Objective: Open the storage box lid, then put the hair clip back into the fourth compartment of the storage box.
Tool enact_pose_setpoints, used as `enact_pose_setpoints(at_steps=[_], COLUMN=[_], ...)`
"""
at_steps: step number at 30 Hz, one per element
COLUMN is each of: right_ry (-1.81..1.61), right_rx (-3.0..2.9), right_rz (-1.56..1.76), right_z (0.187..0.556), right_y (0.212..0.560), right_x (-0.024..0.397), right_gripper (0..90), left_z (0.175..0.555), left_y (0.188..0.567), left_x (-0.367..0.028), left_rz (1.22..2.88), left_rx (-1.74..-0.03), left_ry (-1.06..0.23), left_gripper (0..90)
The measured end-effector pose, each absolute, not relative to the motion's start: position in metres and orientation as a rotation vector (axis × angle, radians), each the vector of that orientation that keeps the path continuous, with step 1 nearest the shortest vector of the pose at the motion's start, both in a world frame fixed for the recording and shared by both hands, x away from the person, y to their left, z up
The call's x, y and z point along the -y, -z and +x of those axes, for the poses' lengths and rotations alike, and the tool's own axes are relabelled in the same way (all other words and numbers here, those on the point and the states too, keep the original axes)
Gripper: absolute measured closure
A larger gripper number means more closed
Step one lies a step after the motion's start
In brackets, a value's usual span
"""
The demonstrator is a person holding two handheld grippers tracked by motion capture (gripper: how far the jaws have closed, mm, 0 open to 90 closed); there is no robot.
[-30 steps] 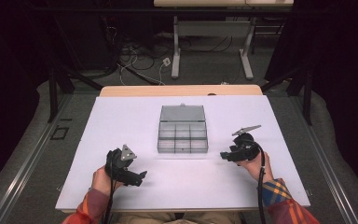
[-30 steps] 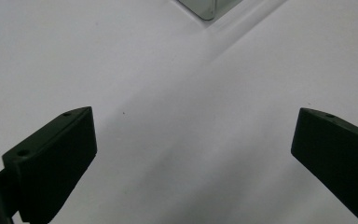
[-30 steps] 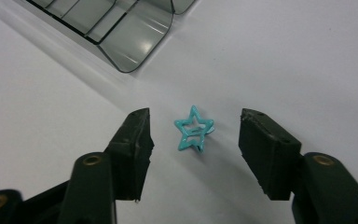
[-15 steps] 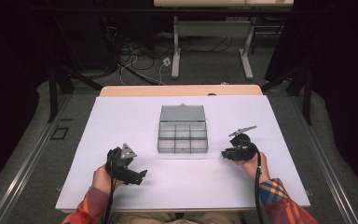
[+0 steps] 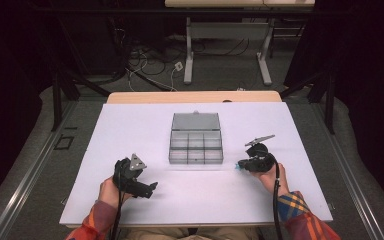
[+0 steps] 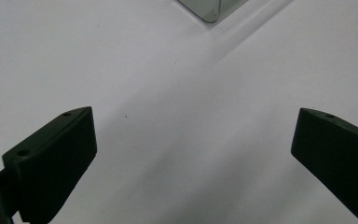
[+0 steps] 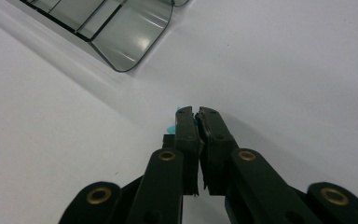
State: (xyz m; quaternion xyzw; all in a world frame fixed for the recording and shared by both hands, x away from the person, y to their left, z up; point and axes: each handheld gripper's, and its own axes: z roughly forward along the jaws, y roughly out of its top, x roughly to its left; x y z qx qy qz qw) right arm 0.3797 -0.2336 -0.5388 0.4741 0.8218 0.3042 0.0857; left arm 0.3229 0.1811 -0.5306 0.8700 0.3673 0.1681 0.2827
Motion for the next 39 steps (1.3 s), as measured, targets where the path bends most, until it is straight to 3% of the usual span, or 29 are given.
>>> enact_pose_setpoints(at_steps=[39], right_ry=[-0.997], right_rx=[-2.42], right_rz=[1.313], right_z=[0.365], right_y=[0.521], right_x=[0.223], right_gripper=[89.0], left_z=[0.323], left_y=[0.529], left_x=[-0.181], left_rz=[2.332], left_rx=[-0.982], left_ry=[-0.438], left_gripper=[0.3])
